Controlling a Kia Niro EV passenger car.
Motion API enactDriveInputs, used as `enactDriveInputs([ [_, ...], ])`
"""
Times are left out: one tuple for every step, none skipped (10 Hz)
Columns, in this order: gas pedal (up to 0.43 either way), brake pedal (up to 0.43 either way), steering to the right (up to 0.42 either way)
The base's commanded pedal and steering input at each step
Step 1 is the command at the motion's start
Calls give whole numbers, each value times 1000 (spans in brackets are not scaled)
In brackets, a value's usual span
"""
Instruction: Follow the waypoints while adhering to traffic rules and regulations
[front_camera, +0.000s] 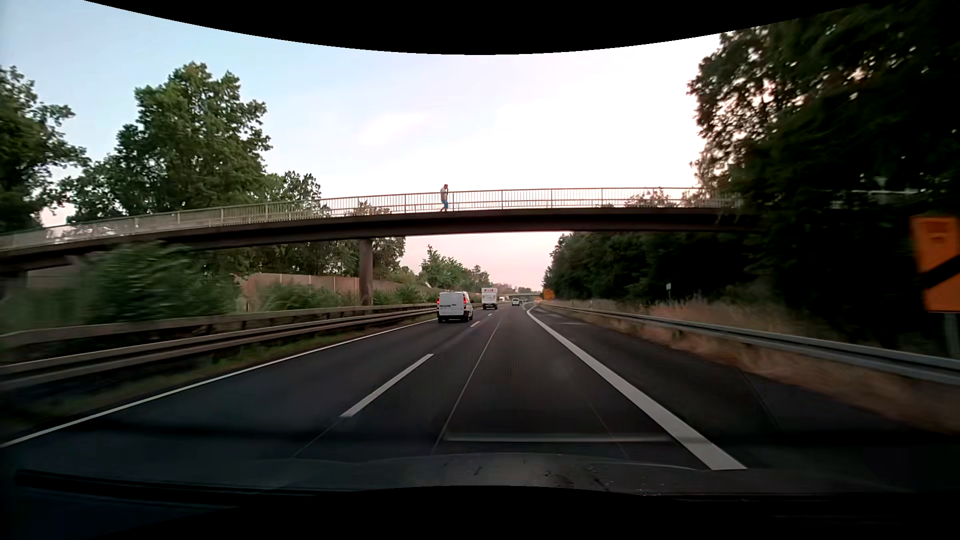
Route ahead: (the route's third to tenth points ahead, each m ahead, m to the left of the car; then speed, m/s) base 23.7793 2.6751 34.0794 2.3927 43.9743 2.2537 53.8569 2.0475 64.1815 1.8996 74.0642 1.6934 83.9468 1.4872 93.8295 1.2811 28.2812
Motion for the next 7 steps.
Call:
enactDriveInputs([
  [138,0,-3],
  [138,0,-3],
  [138,0,-3],
  [138,0,-3],
  [138,0,-2],
  [138,0,-2],
  [138,0,-2],
])
